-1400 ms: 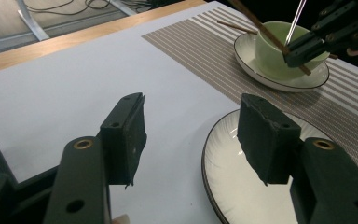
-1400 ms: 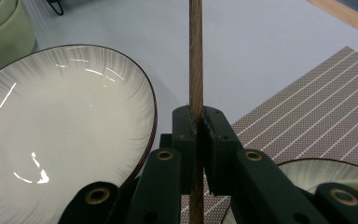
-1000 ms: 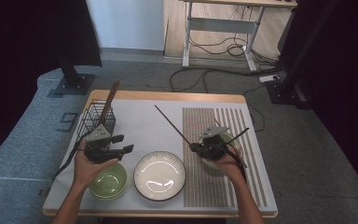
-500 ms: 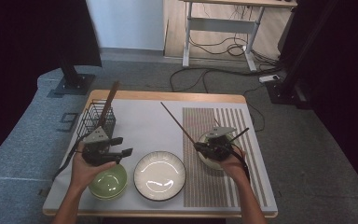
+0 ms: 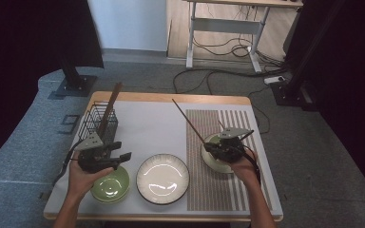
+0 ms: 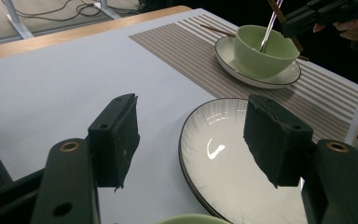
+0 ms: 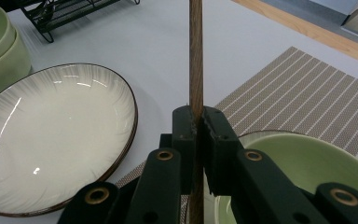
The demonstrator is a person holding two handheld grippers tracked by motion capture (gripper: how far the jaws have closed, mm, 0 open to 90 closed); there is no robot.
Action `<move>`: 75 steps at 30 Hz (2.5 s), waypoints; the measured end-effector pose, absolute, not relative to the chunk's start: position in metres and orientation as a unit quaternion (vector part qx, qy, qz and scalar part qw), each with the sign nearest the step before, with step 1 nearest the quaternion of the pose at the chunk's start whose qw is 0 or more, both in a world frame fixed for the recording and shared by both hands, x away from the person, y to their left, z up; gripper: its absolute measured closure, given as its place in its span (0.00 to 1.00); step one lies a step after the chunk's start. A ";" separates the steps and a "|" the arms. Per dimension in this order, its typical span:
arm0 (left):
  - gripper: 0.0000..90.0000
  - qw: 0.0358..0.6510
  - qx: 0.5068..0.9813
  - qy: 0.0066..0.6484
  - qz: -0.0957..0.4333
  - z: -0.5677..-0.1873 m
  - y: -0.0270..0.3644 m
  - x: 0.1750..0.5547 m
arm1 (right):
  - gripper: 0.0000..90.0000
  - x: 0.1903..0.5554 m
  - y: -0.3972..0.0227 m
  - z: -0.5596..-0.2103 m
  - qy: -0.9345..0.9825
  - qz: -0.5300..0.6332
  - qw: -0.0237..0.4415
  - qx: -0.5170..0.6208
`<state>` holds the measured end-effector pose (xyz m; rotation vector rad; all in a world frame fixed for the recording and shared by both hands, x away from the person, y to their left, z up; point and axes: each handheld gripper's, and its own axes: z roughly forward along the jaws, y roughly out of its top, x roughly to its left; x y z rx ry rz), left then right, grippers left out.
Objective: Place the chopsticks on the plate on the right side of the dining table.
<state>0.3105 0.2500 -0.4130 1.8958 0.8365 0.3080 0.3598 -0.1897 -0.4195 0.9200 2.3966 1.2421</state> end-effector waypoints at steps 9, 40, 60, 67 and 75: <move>0.41 0.501 0.786 0.341 0.126 -0.413 0.249 0.309 | 0.94 0.355 -0.205 -0.413 0.821 0.440 0.150 0.331; 0.41 0.509 0.777 0.344 0.137 -0.409 0.252 0.308 | 0.94 0.346 -0.260 -0.416 0.793 0.436 0.165 0.393; 0.42 0.506 0.777 0.354 0.125 -0.413 0.255 0.310 | 0.94 0.346 -0.284 -0.420 0.780 0.426 0.183 0.420; 0.42 0.500 0.780 0.354 0.123 -0.414 0.253 0.310 | 0.94 0.346 -0.292 -0.423 0.774 0.429 0.179 0.429; 0.42 0.495 0.785 0.354 0.119 -0.415 0.251 0.310 | 0.94 0.348 -0.300 -0.427 0.766 0.428 0.181 0.445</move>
